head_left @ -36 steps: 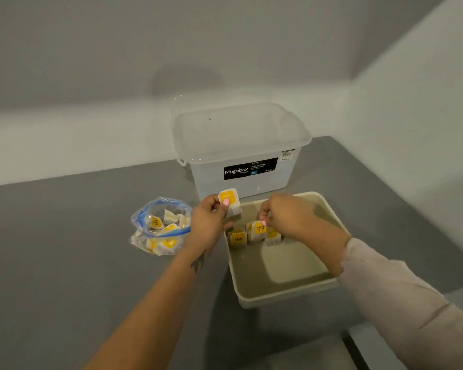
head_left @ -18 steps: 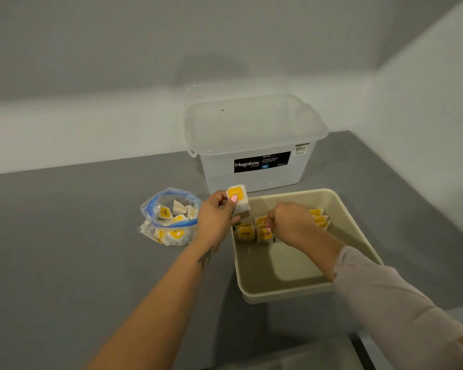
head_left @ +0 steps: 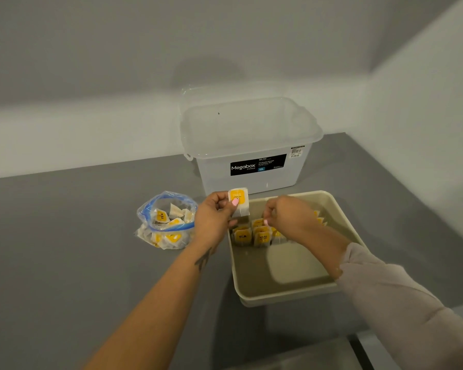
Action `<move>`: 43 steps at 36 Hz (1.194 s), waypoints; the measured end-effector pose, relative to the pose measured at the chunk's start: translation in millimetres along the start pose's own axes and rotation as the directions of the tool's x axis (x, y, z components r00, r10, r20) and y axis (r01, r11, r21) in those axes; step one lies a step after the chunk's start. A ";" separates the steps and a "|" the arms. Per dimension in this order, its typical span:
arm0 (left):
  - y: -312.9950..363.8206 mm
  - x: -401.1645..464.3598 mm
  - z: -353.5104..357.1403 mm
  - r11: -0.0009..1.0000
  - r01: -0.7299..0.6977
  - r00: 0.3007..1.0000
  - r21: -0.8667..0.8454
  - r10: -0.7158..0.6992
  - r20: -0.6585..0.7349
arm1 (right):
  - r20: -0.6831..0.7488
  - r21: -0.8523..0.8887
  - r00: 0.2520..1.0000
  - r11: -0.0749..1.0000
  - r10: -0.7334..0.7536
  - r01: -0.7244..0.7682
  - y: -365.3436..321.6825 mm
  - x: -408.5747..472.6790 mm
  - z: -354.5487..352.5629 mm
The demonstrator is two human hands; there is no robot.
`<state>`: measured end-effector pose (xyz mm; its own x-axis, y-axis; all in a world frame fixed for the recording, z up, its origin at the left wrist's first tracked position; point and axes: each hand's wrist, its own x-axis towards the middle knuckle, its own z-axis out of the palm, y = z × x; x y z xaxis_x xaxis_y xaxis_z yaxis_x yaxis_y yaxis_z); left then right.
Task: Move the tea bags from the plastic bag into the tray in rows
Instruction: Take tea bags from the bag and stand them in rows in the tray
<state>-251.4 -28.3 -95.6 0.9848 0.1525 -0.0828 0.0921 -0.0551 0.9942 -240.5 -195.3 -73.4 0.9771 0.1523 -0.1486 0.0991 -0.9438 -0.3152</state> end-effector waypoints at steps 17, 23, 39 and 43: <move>12.6 -7.2 0.0 0.957 -0.181 0.982 0.225 0.161 0.102 | -0.081 0.144 0.985 0.976 -0.154 0.164 -34.1 5.0 -46.4; 7.2 -6.7 -10.9 0.915 -0.227 0.974 0.334 0.223 0.050 | -0.026 0.132 0.990 0.981 -0.140 0.142 -32.5 2.3 -37.2; -8.0 -8.0 -16.9 0.839 -0.141 0.990 0.526 0.107 0.095 | 0.083 -0.069 0.993 0.994 -0.079 0.085 -40.7 -2.6 11.9; -7.2 -8.1 -18.3 0.836 -0.138 0.990 0.531 0.102 0.096 | 0.084 -0.083 0.996 0.996 -0.033 0.040 -41.8 -2.2 22.2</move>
<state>-262.7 -11.1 -100.7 0.9986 0.0508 0.0131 0.0195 -0.5909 0.8065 -251.0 -149.6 -80.7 0.9540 0.2076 -0.2164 0.1536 -0.9580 -0.2420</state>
